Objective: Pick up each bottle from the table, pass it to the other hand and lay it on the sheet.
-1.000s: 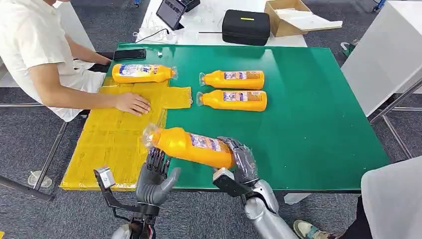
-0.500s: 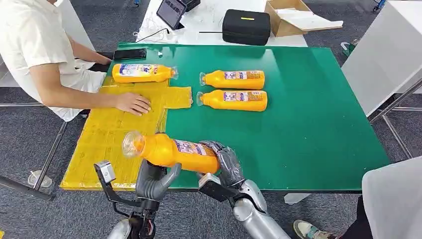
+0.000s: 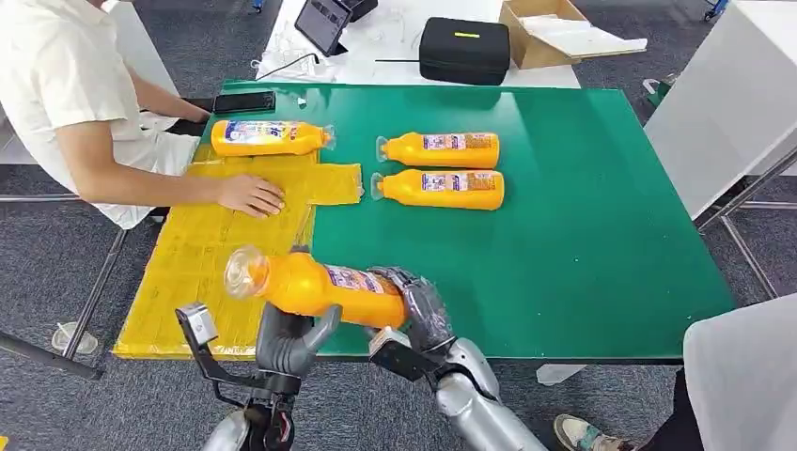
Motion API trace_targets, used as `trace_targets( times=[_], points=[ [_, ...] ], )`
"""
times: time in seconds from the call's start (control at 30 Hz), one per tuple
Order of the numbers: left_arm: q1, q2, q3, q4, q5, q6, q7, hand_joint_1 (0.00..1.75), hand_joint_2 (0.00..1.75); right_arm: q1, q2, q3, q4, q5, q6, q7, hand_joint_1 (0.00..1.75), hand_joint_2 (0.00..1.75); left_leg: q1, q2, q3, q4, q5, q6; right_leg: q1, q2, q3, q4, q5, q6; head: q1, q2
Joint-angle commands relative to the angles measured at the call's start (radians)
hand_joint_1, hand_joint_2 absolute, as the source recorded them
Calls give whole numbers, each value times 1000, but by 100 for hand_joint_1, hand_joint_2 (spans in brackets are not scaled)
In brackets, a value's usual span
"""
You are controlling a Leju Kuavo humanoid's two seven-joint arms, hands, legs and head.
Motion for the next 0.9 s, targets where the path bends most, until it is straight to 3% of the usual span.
trace_targets(
  times=[0.03, 0.07, 0.1, 0.23, 0.33, 0.37, 0.4, 0.43, 0.47, 0.67, 0.7, 0.8, 0.9],
  points=[
    [-65, 1, -11, 75, -4, -1, -4, 0, 175, -58, 9, 84, 16, -99, 65, -8, 169, 175, 0, 1, 2, -1, 0, 1, 0, 0, 2, 0, 0, -1, 0, 0],
    [-65, 0, -8, 79, 1, -2, -6, 9, 175, -58, 6, 88, 5, -102, 70, -7, 164, 175, -1, 2, 6, -1, -1, 1, 0, 0, 6, 0, -1, -2, 0, 0],
    [-69, -1, 1, 76, 5, -32, -55, 175, 175, -48, 9, 82, -17, -156, 142, -5, 164, 175, -1, 1, 3, -1, 0, 1, 0, 0, 2, 0, 0, -1, 0, 0],
    [-74, -1, 8, 69, -4, -36, -53, 175, 175, -34, 10, 82, -34, -191, 179, -5, 166, 175, -1, 1, 4, 0, -1, 1, 0, -1, 4, 0, -1, -2, 0, 0],
    [-75, -3, 8, 71, -8, -39, -52, 175, 175, -33, 10, 81, -39, -206, 190, -10, 150, 175, -1, 1, 5, -1, -1, 1, 0, -1, 4, 0, -1, -2, 0, 0],
    [-75, -3, 7, 70, -9, -41, -52, 175, 175, -32, 11, 80, -44, -211, 192, -12, 129, 175, -1, 1, 3, -1, 0, 1, 0, -1, 3, 0, -1, -1, 0, 0],
    [-74, -3, 8, 68, -9, -42, -53, 175, 175, -30, 12, 80, -51, -218, 199, -13, 82, 175, 0, 0, 2, -1, 0, 1, 0, -1, 2, 0, -1, -1, 0, 0],
    [-73, -3, 9, 67, -9, -41, -53, 175, 175, -31, 13, 80, -54, -220, 200, -12, 14, 175, -1, 1, 4, -1, -1, 1, 0, -1, 4, 0, -1, -2, 0, 0],
    [-73, -3, 9, 66, -9, -41, -53, 175, 175, -30, 14, 79, -55, -223, 202, -12, 0, 175, 0, 1, 3, 0, -1, 1, 0, -1, 3, 0, -1, -1, 0, 0],
    [-67, 0, 25, 54, -19, -32, -63, 175, 175, -14, 16, 77, -64, -234, 196, -7, 0, 175, 0, 1, 2, -1, 0, 1, 0, 0, 2, 0, 0, -1, 0, 0],
    [-65, 3, 29, 53, -42, -13, -73, 175, 175, -3, 13, 72, -65, -209, 156, -18, 0, 0, 0, 1, 3, -1, -1, 1, 0, 0, 3, 0, -1, -1, 0, 0],
    [-61, 9, 40, 53, -130, 65, -107, 175, 175, 21, 0, 55, -57, -162, 62, -37, 0, 0, 0, 0, 3, -1, 0, 1, 0, -1, 3, -1, -1, -1, 0, 0],
    [-50, 16, 70, 49, -216, 145, -147, 175, 175, 57, -16, 24, -68, -177, 54, -48, 0, 0, -1, 0, 3, -2, 0, 1, 0, -1, 3, -1, -1, -1, 0, 0]
  ],
)
